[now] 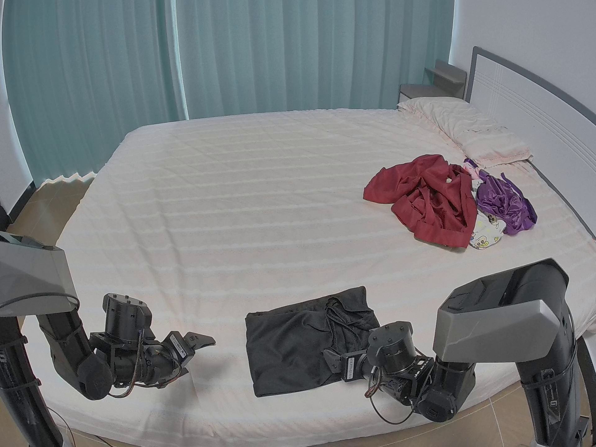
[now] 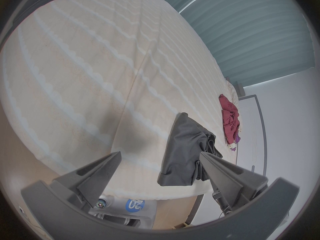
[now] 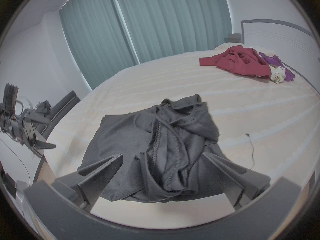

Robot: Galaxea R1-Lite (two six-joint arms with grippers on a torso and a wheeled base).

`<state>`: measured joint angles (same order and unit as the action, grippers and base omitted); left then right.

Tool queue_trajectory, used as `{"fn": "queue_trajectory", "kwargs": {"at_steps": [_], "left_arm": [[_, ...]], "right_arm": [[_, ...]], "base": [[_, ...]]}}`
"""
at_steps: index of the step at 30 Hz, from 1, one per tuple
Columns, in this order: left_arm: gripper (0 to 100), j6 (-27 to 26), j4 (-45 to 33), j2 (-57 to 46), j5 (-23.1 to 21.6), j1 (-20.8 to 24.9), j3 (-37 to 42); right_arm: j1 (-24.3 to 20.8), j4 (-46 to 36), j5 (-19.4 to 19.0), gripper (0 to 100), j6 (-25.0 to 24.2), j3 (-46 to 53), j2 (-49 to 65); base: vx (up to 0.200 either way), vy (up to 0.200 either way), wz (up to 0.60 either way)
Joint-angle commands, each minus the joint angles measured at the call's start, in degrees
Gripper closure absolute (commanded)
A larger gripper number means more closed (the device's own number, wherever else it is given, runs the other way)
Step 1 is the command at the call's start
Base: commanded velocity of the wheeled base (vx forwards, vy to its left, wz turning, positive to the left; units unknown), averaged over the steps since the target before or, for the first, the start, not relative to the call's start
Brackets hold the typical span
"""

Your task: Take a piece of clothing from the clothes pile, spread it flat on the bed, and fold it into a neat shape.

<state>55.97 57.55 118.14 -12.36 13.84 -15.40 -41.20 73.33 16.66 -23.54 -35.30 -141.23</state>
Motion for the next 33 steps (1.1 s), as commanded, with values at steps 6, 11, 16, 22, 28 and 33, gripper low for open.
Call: {"fn": "queue_trajectory", "kwargs": {"at_steps": [6, 11, 16, 22, 28, 33], "left_arm": [[0, -0.1, 0.0, 0.2, 0.1, 0.1, -0.1], [0, -0.2, 0.0, 0.2, 0.1, 0.1, -0.2], [0, -0.2, 0.0, 0.3, 0.0, 0.1, -0.2], [0, -0.2, 0.0, 0.4, 0.0, 0.1, -0.2], [0, -0.2, 0.0, 0.4, 0.0, 0.1, -0.2], [0, -0.3, -0.1, 0.6, 0.0, 0.1, -0.4]], "right_arm": [[0.2, -9.8, 0.9, 0, 4.1, -4.1, 0.3], [2.2, -11.7, 2.1, 0, 8.2, -4.5, -0.1], [4.4, -14.3, 2.5, 0, 12.5, -7.2, -0.4], [7.5, -14.5, 2.4, 0, 11.7, -5.1, 0.7], [9.8, -14.4, 2.4, 0, 9.0, -3.3, 3.7], [11.0, -14.4, 3.3, 0, 6.1, -2.6, 3.9]], "base": [[0.000, 0.000, 0.00], [0.000, 0.000, 0.00], [0.000, 0.000, 0.00], [0.000, 0.000, 0.00], [0.000, 0.000, 0.00], [0.000, 0.000, 0.00]]}}
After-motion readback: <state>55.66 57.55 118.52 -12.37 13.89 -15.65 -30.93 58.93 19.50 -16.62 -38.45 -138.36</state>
